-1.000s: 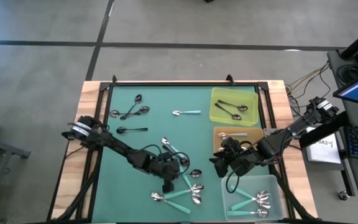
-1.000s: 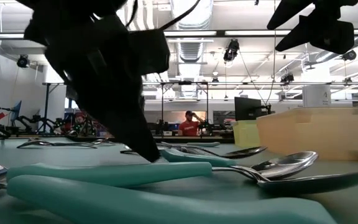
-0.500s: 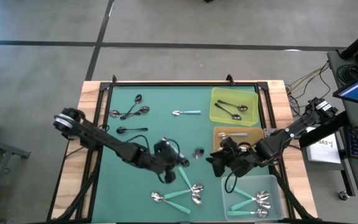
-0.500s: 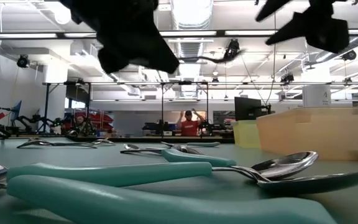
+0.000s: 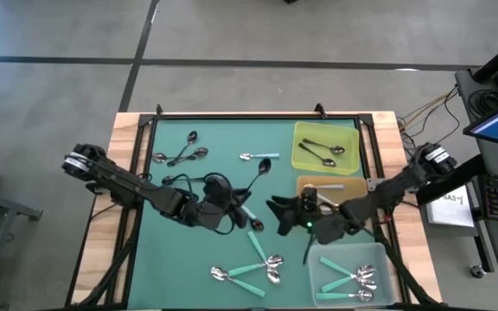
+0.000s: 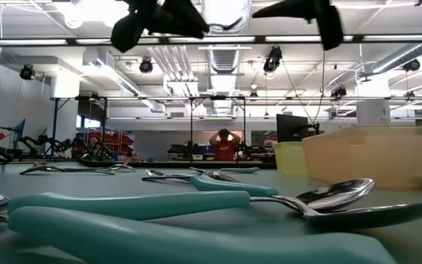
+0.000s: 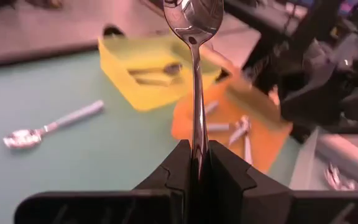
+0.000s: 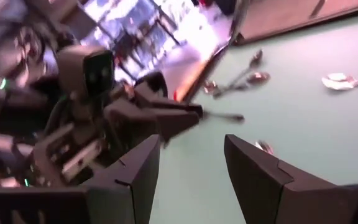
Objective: Sort silverware by color (type)
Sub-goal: Put the black spoon into the yellow bin
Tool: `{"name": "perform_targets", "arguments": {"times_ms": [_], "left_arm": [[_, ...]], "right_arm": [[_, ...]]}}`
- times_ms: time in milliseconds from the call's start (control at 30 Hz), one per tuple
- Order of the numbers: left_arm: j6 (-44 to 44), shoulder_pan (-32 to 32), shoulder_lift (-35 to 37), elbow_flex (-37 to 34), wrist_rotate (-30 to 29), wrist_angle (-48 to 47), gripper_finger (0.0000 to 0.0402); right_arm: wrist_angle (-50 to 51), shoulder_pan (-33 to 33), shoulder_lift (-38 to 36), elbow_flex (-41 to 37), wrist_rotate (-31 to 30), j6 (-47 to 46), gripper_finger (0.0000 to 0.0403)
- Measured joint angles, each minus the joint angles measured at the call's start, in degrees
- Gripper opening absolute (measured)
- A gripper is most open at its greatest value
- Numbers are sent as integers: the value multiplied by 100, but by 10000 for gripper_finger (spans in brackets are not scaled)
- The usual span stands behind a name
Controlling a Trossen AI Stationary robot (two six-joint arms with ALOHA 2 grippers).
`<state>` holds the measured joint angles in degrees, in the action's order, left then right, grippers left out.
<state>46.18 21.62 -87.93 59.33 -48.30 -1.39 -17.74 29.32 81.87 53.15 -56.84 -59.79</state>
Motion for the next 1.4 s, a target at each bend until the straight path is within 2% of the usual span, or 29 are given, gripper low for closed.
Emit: {"name": "perform_targets", "arguments": {"times_ms": [100, 333, 800, 1033, 1200, 1400], "left_arm": [[-233, -10, -12, 164, -328, -8, 23], [-501, -88, -12, 401, -384, -9, 23], [-509, -110, -12, 402, -366, -54, 23], [-518, -110, -12, 433, -209, -52, 23], [-518, -110, -12, 433, -167, -52, 23], [-518, -117, -12, 433, -58, -54, 23]], "right_arm": [[-744, -203, 196, 0, -26, 253, 171], [-1480, -647, 334, 0, 125, 302, 171], [-1836, -1218, 304, 0, 855, 286, 171], [-1882, -1360, 302, 0, 931, 380, 169], [-1882, -1456, 302, 0, 932, 443, 143], [-1896, -1606, 299, 0, 1034, 546, 82]]}}
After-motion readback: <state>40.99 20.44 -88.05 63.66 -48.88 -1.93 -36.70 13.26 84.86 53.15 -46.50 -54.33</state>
